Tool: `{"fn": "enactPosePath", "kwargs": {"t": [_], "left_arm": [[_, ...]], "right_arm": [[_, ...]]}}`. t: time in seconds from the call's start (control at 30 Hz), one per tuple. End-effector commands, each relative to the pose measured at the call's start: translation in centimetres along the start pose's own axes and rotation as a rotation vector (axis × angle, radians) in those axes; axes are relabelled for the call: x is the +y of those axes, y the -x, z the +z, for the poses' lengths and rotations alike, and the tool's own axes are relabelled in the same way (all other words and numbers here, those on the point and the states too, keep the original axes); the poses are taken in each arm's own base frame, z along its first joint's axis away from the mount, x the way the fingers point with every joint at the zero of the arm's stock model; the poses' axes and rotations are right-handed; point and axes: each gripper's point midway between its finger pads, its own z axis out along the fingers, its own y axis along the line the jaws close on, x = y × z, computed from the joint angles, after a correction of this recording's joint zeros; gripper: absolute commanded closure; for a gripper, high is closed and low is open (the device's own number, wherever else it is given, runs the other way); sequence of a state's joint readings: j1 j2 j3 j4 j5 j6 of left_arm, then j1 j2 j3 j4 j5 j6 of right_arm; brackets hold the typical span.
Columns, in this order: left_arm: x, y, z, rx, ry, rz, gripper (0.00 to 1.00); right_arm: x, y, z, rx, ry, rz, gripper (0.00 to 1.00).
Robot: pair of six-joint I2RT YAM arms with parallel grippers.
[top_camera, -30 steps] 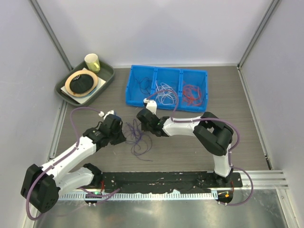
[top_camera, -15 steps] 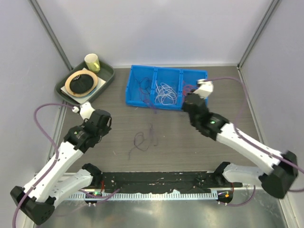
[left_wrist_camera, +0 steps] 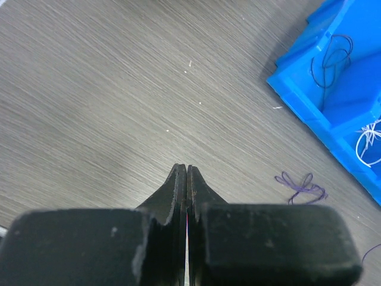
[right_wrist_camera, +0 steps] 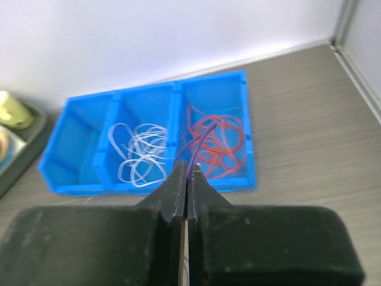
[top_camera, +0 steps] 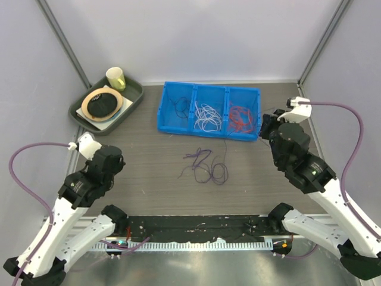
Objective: Untangle the cables
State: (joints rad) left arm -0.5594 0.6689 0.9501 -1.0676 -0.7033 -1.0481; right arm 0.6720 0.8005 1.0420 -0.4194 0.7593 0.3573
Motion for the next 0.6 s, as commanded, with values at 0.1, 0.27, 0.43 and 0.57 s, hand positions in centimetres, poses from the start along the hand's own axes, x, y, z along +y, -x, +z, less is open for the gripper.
{"fn": "enactPosePath", "kwargs": {"t": [0.1, 0.27, 0.43, 0.57], "left_arm": [[-4.6, -2.5, 0.5, 0.084, -0.242, 0.008, 0.77], [-9.1, -4.8, 0.4, 0.187, -0.439, 0.065, 0.15], [-13.4, -7.0, 1.0, 0.267, -0.587, 0.127, 0.00], [-16.4, -9.9, 2.8, 0.376, -0.632, 0.205, 0.00]], "right_arm": [[7.0, 8.0, -3.8, -0.101, 0.411, 0.067, 0.99], [10.4, 13.0, -5.3, -0.176, 0.556, 0.103, 0.99], [12.6, 20.4, -6.6, -0.297, 0.614, 0.124, 0.99], [13.0, 26.1, -7.4, -0.422, 0.598, 0.143, 0.99]]}}
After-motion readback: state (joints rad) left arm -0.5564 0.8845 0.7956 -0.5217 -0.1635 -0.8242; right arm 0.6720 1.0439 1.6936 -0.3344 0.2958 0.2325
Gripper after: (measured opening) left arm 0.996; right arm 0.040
